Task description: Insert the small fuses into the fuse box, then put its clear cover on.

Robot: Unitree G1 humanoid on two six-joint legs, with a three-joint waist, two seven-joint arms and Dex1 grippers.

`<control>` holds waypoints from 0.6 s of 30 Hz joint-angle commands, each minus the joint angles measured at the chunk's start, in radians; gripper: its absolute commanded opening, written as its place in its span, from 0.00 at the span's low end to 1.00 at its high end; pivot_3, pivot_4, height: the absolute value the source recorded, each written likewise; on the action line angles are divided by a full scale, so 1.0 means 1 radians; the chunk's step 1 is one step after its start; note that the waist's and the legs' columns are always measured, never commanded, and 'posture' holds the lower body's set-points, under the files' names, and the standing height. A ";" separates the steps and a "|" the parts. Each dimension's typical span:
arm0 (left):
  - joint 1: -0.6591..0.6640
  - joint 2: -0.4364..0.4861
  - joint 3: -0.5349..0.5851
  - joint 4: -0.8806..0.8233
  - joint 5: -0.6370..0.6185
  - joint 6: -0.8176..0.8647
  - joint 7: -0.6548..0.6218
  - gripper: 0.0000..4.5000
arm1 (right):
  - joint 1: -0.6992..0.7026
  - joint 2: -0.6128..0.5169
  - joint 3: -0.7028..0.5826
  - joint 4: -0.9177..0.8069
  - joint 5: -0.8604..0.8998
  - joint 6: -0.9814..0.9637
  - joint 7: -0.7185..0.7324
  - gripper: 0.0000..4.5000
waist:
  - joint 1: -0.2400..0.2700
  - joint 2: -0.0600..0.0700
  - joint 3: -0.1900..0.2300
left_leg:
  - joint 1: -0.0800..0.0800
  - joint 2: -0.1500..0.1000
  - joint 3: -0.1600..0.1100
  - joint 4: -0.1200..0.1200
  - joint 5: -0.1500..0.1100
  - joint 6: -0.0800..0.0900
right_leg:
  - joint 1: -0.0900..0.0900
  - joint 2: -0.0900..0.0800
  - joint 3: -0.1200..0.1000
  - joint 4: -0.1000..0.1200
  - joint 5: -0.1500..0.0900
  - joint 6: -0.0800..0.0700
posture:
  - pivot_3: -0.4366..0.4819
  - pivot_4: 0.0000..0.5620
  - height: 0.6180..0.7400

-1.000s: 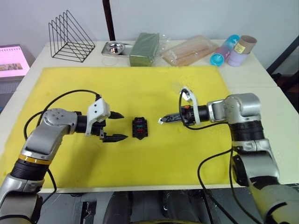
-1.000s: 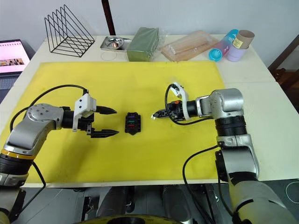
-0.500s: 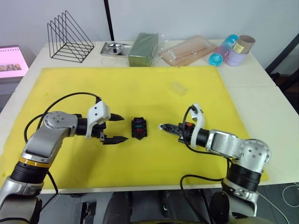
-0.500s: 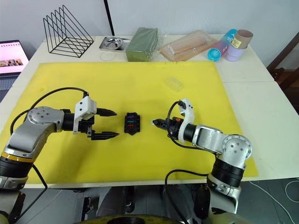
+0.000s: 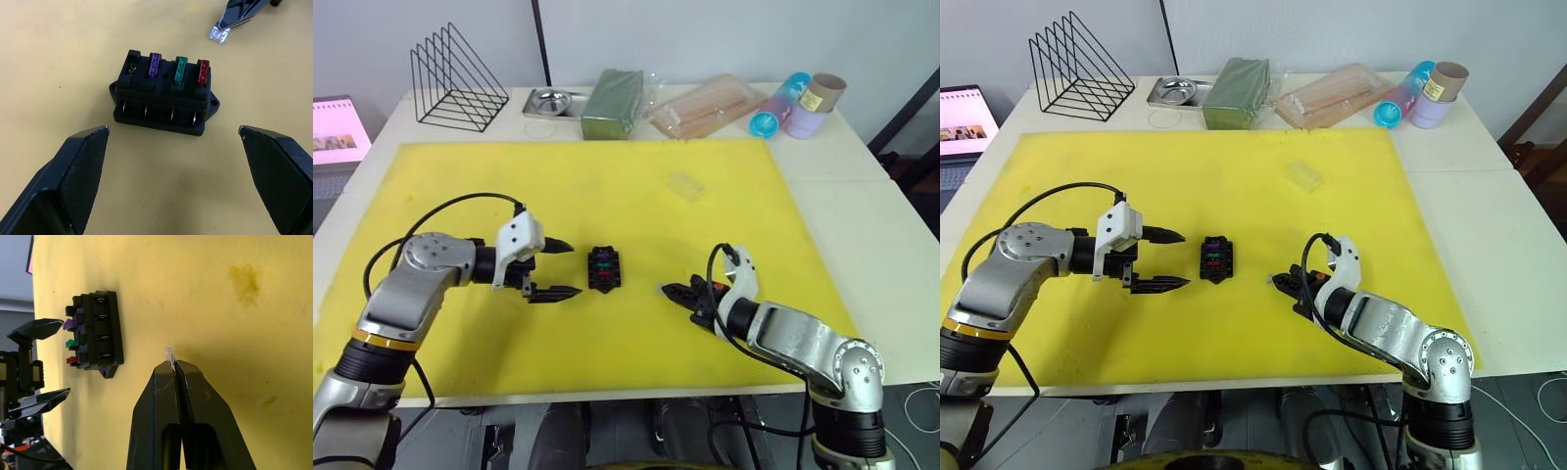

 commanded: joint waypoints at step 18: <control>-0.050 -0.020 0.007 0.016 0.018 -0.022 0.002 1.00 | -0.315 -0.640 0.152 0.201 0.011 0.286 0.789 0.99 | 0.005 0.000 0.000 | 0.000 0.000 0.001 0.001 0.000 0.000 | 0.000 0.000 0.000 -0.001 0.000 0.000 | 0.48 0.27 1.00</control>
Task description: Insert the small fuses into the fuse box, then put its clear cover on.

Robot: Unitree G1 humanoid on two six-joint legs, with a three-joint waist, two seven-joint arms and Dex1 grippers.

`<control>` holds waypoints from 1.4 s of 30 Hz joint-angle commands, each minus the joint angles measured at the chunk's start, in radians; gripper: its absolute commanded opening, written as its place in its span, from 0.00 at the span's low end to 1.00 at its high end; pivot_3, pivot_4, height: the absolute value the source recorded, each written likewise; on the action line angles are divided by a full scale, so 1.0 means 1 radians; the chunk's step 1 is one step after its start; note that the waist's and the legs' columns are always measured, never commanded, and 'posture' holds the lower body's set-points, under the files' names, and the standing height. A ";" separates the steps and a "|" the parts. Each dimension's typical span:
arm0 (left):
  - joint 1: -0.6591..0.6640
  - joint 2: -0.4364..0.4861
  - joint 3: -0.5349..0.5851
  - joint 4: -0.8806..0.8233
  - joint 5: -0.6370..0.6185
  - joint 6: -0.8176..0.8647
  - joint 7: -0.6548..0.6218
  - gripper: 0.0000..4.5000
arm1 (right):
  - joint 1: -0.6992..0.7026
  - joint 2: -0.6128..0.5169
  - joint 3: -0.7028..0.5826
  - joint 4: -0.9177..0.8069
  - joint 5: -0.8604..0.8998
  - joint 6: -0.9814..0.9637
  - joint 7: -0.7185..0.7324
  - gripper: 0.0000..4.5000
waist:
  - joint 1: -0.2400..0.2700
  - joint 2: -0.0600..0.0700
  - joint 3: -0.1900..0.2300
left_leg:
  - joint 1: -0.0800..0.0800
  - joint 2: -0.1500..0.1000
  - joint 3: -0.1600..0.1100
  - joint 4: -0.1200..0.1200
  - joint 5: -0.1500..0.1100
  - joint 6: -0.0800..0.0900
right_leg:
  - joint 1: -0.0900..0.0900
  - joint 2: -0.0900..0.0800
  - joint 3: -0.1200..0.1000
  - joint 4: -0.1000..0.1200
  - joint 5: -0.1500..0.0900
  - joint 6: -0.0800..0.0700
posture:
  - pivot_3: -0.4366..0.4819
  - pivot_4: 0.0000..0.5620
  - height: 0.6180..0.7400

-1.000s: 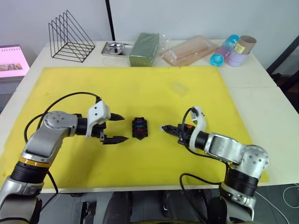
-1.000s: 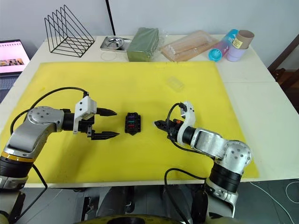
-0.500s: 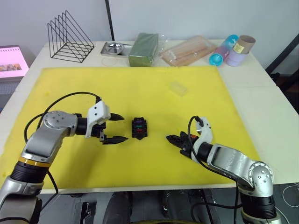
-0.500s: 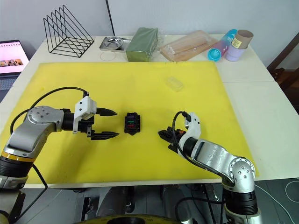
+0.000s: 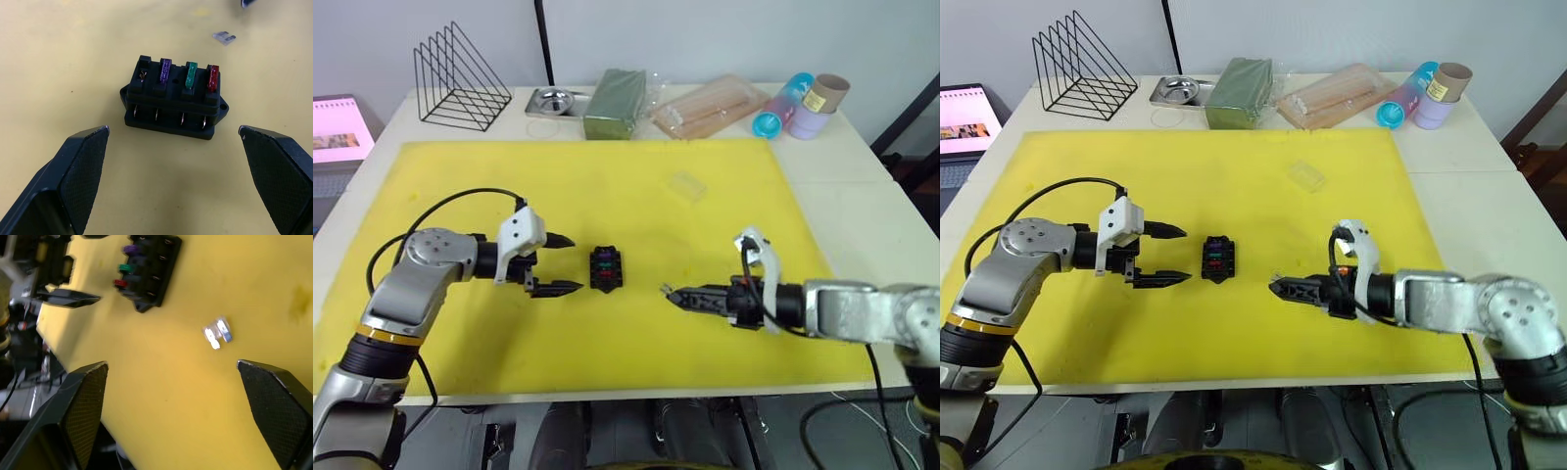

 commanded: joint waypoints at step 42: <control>0.015 0.026 0.025 -0.074 -0.029 -0.015 -0.041 1.00 | -0.554 0.229 0.505 0.514 -1.280 0.093 1.432 0.99 | 0.000 0.000 0.000 | 0.000 -0.001 0.000 0.001 0.000 0.000 | -0.001 0.000 -0.002 0.000 0.000 0.000 | 0.48 0.27 1.00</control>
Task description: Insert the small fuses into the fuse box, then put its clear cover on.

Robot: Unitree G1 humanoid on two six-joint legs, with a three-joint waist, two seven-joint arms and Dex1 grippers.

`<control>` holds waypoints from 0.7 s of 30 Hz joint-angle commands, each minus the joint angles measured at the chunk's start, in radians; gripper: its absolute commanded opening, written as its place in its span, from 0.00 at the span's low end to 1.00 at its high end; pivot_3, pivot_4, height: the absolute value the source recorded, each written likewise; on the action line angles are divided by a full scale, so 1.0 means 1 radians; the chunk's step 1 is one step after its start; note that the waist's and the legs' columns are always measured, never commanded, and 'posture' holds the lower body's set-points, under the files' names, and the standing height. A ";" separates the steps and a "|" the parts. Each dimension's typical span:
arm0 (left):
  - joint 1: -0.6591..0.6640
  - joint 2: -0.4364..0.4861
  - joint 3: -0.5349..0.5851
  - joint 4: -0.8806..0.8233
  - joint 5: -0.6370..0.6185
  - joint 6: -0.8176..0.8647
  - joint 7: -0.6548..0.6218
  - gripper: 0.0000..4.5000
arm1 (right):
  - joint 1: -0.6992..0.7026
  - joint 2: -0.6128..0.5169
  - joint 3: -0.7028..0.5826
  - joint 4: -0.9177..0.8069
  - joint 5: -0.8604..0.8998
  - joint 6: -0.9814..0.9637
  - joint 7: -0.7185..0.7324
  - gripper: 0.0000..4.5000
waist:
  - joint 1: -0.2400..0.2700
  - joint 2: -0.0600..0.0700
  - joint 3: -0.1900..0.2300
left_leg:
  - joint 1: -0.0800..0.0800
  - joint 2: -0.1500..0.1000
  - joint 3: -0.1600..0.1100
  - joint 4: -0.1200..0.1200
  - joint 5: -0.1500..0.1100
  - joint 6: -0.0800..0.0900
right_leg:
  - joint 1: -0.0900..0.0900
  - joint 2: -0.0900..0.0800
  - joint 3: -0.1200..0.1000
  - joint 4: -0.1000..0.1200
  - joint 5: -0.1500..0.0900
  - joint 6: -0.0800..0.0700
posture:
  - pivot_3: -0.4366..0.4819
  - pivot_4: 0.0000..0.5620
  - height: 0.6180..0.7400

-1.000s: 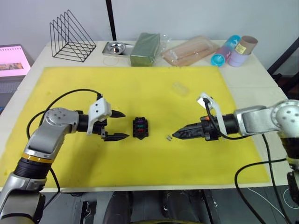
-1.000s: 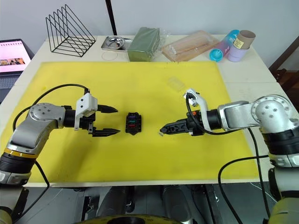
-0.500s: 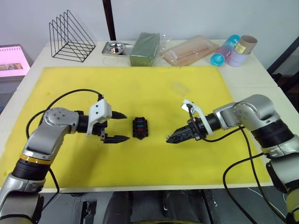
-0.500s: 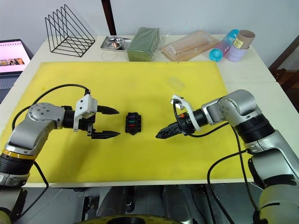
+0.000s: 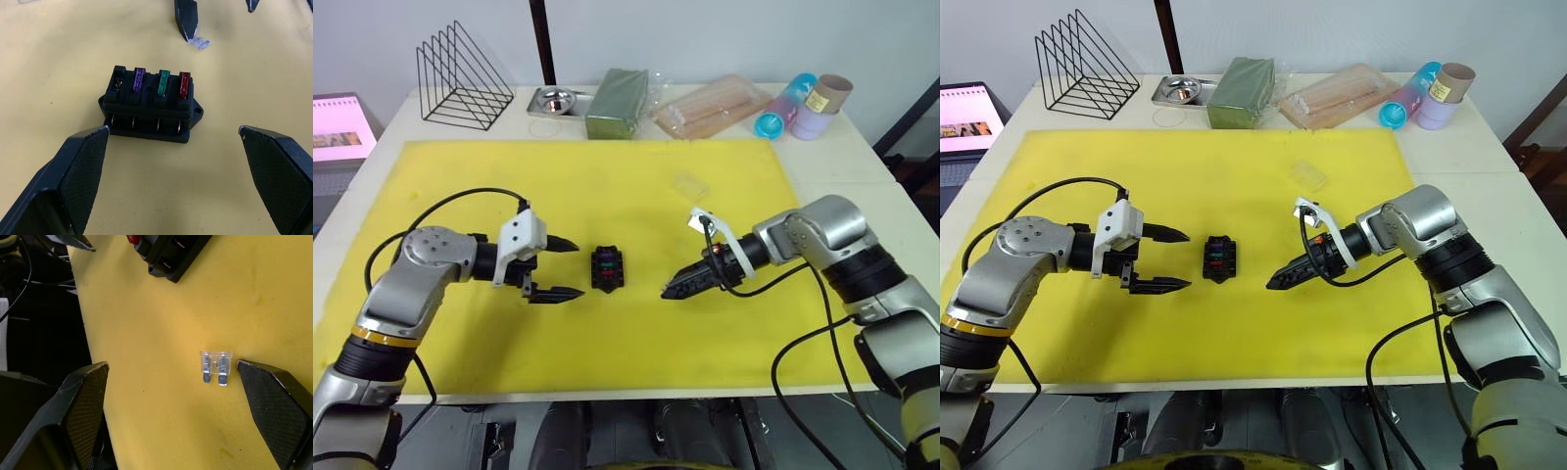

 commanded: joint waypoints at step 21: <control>0.021 0.001 0.021 -0.026 -0.003 -0.031 0.040 1.00 | -0.041 0.080 0.021 0.137 -0.158 -0.015 0.122 0.35 | 0.000 0.000 0.000 | 0.000 0.000 0.000 0.000 0.000 0.000 | 0.000 0.000 0.000 0.001 0.000 0.000 | 0.48 0.27 1.00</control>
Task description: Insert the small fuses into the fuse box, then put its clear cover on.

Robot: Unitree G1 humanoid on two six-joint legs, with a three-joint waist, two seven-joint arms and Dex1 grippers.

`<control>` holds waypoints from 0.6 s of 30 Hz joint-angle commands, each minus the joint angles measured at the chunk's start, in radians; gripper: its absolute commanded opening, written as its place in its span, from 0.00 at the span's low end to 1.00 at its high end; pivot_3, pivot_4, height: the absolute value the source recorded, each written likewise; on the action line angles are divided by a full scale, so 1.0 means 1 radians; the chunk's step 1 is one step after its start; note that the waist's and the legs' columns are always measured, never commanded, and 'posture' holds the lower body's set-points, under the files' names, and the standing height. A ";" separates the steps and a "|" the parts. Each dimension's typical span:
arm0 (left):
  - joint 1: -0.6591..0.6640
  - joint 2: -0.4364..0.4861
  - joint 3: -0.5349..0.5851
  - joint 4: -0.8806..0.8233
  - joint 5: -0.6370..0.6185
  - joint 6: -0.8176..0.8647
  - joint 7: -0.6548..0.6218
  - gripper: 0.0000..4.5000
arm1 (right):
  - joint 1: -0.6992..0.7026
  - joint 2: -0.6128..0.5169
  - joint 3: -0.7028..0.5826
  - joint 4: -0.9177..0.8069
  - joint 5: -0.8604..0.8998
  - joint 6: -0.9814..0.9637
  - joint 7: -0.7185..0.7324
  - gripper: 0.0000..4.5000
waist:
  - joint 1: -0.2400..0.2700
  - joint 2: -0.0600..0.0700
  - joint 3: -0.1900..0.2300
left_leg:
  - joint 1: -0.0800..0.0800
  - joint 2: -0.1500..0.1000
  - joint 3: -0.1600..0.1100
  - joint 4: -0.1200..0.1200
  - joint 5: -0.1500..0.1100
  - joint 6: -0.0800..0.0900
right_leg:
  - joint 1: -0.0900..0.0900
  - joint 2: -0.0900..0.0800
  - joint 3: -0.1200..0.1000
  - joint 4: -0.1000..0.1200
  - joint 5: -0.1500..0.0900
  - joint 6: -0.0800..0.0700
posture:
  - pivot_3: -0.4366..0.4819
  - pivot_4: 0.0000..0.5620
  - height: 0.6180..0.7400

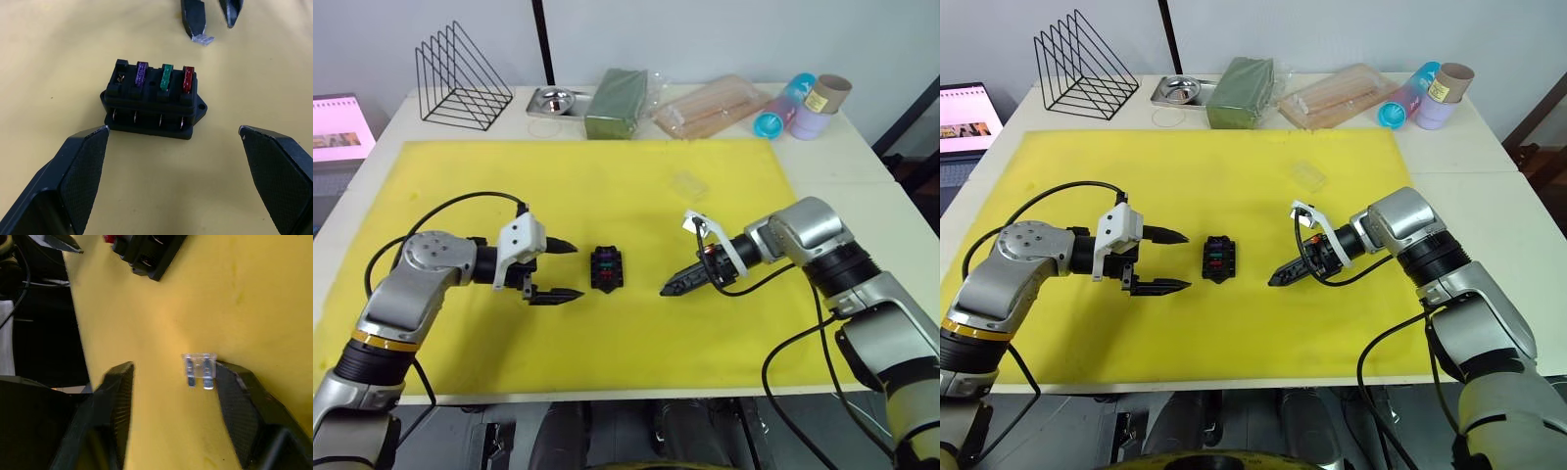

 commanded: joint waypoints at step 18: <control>-0.001 -0.007 0.018 -0.029 -0.005 -0.009 0.015 1.00 | -0.001 0.013 -0.023 0.013 -0.032 0.001 0.022 0.01 | 0.000 0.000 0.000 | 0.000 0.000 0.000 0.000 0.000 0.000 | 0.000 0.000 0.000 0.000 0.000 0.000 | 0.48 0.27 1.00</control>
